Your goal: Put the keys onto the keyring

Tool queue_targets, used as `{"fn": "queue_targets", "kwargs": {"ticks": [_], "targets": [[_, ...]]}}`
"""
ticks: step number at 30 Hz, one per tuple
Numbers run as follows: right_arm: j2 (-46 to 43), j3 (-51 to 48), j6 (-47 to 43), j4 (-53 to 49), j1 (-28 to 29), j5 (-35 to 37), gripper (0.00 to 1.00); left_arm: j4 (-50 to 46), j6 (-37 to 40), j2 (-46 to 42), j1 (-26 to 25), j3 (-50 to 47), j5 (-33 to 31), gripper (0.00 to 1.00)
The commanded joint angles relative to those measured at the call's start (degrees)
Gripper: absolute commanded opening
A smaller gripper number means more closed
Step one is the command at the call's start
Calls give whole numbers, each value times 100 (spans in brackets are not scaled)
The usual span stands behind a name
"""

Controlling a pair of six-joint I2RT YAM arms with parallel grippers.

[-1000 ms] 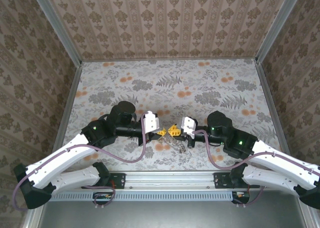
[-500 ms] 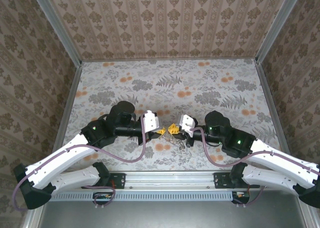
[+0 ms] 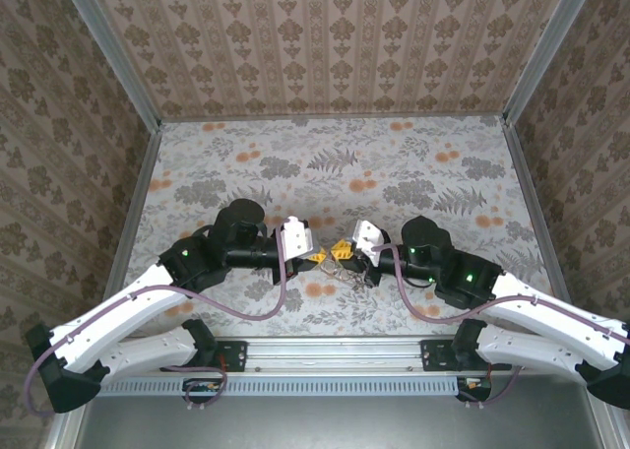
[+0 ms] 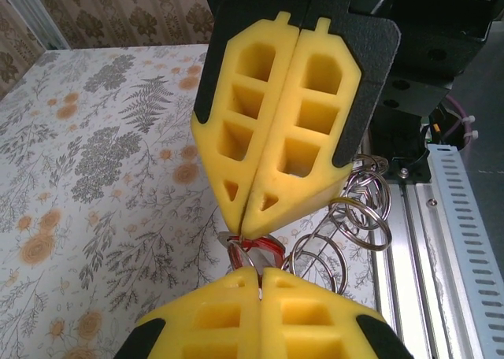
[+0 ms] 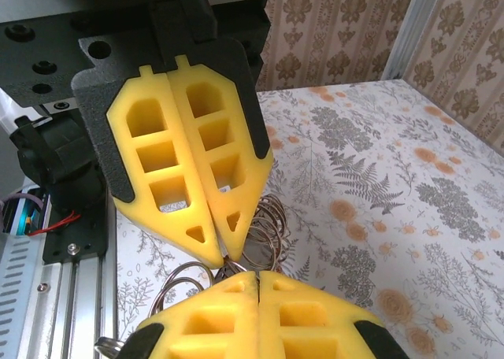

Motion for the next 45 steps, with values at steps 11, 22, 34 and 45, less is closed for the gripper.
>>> {"fn": "queue_targets", "kwargs": {"ticks": [11, 22, 34, 45], "targets": [[17, 225, 213, -142, -202, 411, 0, 108, -14, -208, -65, -33, 237, 0], [27, 232, 249, -147, -243, 437, 0, 105, -14, -210, -95, -29, 191, 0], [-147, -161, 844, -218, -916, 942, 0, -83, -767, -32, 370, -136, -668, 0], [587, -382, 1817, -480, -2611, 1281, 0, -229, -1786, 1618, 1155, 248, -456, 36]]}}
